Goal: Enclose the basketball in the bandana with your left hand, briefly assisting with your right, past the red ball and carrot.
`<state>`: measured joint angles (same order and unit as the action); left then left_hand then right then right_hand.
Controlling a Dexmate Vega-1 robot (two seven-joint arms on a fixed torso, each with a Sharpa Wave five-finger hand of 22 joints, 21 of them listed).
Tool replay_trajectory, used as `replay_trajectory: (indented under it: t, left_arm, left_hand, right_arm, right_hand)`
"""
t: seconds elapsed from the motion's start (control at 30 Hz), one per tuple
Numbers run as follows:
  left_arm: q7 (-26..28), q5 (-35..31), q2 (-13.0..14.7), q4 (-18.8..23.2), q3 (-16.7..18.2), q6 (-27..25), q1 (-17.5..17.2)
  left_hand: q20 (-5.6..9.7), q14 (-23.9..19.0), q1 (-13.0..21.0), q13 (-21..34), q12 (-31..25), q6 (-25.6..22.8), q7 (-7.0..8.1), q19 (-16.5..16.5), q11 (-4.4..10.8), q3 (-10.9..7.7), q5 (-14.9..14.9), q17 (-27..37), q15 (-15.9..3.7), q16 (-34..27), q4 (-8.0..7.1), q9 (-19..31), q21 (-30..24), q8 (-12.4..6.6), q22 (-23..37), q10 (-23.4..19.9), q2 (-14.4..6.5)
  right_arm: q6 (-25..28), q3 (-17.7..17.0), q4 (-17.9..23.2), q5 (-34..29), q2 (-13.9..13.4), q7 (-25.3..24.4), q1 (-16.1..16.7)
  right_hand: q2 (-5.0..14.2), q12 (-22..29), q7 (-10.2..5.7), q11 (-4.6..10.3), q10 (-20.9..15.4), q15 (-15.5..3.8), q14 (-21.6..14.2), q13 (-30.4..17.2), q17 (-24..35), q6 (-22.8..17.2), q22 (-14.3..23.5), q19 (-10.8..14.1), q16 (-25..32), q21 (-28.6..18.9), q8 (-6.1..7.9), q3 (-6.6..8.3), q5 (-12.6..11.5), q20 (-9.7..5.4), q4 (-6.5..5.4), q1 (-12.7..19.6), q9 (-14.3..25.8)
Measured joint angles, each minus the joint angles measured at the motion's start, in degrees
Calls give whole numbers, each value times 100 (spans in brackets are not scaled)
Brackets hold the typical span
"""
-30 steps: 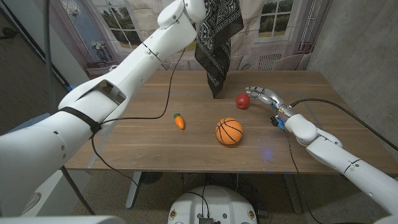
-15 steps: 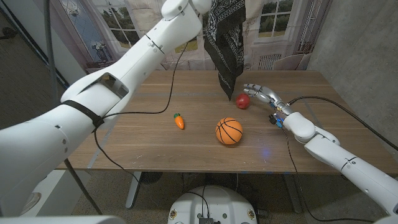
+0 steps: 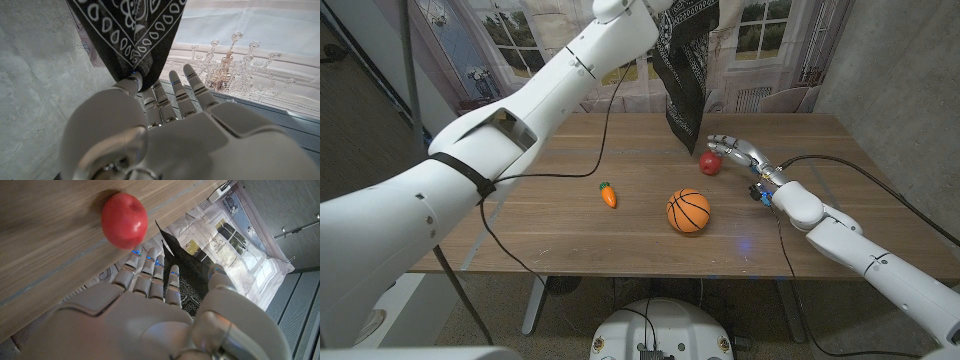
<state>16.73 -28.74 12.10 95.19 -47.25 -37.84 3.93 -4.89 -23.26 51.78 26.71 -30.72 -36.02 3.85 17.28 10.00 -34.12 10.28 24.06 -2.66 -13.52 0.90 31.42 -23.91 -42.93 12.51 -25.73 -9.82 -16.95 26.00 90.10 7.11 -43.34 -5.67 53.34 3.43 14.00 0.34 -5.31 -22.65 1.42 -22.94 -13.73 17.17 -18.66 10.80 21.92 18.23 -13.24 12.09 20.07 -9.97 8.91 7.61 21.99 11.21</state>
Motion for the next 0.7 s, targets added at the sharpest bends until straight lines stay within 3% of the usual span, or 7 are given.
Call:
replay_trajectory:
  t: [0.1, 0.3, 0.5, 0.6, 0.7]
  left_arm:
    - [51, -69, -111, -77, -61, -96, 76]
    - [144, -196, -290, -193, -182, -297, 203]
    - [200, -255, -461, -253, -264, -410, 316]
    - [265, -373, -494, -229, -308, -647, 356]
    - [265, -392, -497, -159, -332, -681, 380]
  left_hand:
    - [0, 0, 0, 0, -1, -21, -19, 0, 1, -15, -1, 0, 0, 0, 78, -13, -5, 0, 0, -44, 0]
    - [0, -21, 23, -1, -1, -21, -19, 0, -6, -29, -17, -15, 21, 0, 140, -46, -26, -7, 0, -51, 23]
    - [0, -72, 24, 22, -1, -42, -41, 0, -27, -23, -17, -16, 10, 0, 215, -80, -26, -8, 1, -155, 23]
    - [0, -72, 24, 10, -1, -42, -41, 0, -27, -38, -17, -16, 10, 0, 243, -80, -38, -8, 1, -157, 23]
    - [21, -72, 24, 21, -1, -42, -41, -22, -28, -38, -18, -16, 10, 0, 243, -92, -48, -8, 1, -157, 23]
  right_arm:
    - [-37, 26, 5, -33, 8, 18, -3]
    - [-50, 63, 16, -91, 32, 45, -30]
    - [98, 89, 36, -215, 54, -4, -51]
    - [235, 134, 82, -307, 184, -152, -90]
    - [449, 132, 116, -390, 229, -395, -74]
  right_hand:
    - [0, 0, 7, -1, 4, 53, 61, 0, 27, -30, 0, 0, -6, 0, 0, -24, 0, 0, 22, 0, 0]
    - [-25, -125, -65, 9, 368, 184, 584, 0, 54, 46, 0, -239, -210, 84, -46, -135, 0, -13, 7, -25, 0]
    - [-80, -320, -36, 18, 972, 296, 1182, 17, 39, 475, 0, -579, -471, 160, -162, -247, 0, -39, -9, -42, 0]
    - [-119, -320, 53, 10, 1100, 300, 1186, 17, 37, 778, 0, -576, -468, 156, -194, -308, 0, -37, -31, -81, 0]
    - [-146, -218, 165, -4, 1014, 153, 776, 17, 40, 756, -1, -246, -303, 5, -106, -363, -31, -1, -48, -109, 3]
